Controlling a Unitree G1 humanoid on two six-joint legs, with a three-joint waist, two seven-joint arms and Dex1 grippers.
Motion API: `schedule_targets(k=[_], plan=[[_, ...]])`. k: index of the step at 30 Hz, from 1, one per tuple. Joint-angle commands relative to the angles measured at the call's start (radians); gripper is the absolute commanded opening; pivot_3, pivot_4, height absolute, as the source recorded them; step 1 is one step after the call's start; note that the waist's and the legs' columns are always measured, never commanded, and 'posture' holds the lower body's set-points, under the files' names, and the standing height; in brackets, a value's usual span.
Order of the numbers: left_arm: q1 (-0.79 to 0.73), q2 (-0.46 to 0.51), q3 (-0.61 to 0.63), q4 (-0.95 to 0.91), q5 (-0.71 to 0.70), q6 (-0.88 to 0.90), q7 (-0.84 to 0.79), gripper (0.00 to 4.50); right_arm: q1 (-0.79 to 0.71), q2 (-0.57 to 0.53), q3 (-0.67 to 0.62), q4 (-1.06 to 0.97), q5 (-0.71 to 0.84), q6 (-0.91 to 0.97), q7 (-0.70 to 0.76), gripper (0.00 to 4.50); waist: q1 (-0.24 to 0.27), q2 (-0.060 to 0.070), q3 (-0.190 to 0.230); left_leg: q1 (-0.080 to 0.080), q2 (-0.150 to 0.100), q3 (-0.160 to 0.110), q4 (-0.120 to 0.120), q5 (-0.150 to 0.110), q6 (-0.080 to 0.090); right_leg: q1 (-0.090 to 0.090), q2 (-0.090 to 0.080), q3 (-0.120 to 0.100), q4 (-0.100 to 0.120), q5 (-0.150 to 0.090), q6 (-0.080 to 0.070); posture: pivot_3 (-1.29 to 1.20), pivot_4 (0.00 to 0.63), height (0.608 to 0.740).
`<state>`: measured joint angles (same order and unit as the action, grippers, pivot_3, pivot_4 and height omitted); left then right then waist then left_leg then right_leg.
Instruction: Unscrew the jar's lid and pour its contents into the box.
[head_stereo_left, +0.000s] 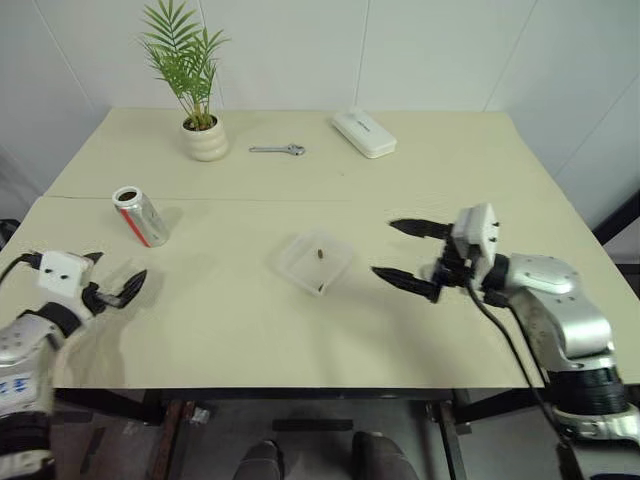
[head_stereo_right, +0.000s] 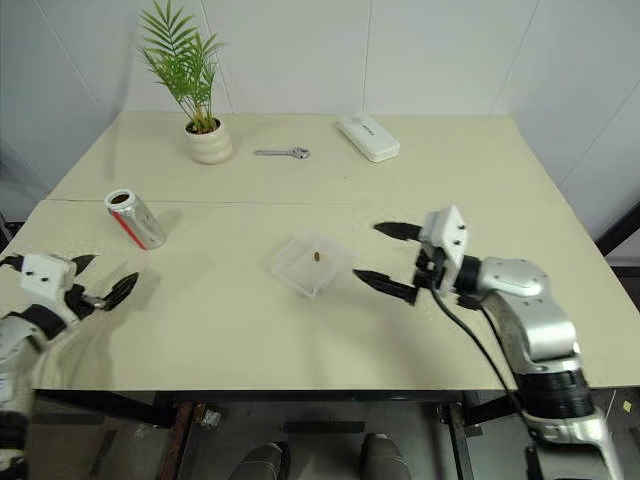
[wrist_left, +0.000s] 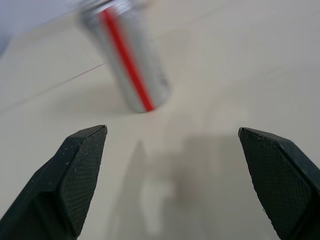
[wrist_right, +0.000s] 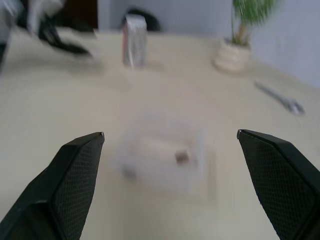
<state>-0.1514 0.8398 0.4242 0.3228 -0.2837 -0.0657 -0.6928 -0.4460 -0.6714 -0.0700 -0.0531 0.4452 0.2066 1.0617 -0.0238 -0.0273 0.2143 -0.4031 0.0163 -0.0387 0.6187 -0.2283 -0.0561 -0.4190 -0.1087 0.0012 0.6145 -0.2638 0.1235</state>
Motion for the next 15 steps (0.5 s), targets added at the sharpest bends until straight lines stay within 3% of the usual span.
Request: schedule_targets(k=[1, 4, 8, 15], plan=[[0.016, 0.018, 0.005, -0.186, -0.078, -0.025, -0.115, 4.49, -0.009, -0.014, -0.030, 0.016, -0.014, -0.110, 0.045, 4.50, 0.000, 0.000, 0.000, 0.000, 0.001, 0.001, -0.002, 0.001, 0.001, 0.000, 0.000, 0.000, -0.003, -0.001, -0.002, 0.00, 0.150, 0.740], [0.024, 0.028, 0.005, -0.259, -0.099, -0.011, -0.167, 4.49, -0.012, -0.022, -0.036, 0.042, -0.014, -0.136, 0.071, 4.50, -0.004, 0.000, 0.000, 0.000, 0.001, 0.002, -0.003, 0.001, 0.001, 0.001, 0.000, 0.000, -0.005, 0.000, -0.003, 0.00, 0.150, 0.740], [0.011, 0.094, -0.016, -0.402, -0.258, 0.152, -0.341, 4.49, -0.044, -0.079, -0.018, 0.071, 0.022, -0.045, 0.163, 4.50, -0.006, 0.000, 0.000, 0.001, 0.002, 0.004, -0.003, 0.001, 0.001, 0.000, 0.001, 0.001, -0.005, 0.002, 0.001, 0.00, 0.150, 0.740], [-0.037, 0.103, -0.027, -0.346, -0.221, 0.151, -0.388, 4.49, -0.060, -0.079, -0.022, 0.049, 0.022, -0.039, 0.174, 4.50, -0.005, 0.001, 0.001, 0.002, 0.006, 0.004, -0.003, 0.000, 0.000, 0.000, 0.006, 0.002, -0.005, 0.001, -0.001, 0.00, 0.150, 0.740]])
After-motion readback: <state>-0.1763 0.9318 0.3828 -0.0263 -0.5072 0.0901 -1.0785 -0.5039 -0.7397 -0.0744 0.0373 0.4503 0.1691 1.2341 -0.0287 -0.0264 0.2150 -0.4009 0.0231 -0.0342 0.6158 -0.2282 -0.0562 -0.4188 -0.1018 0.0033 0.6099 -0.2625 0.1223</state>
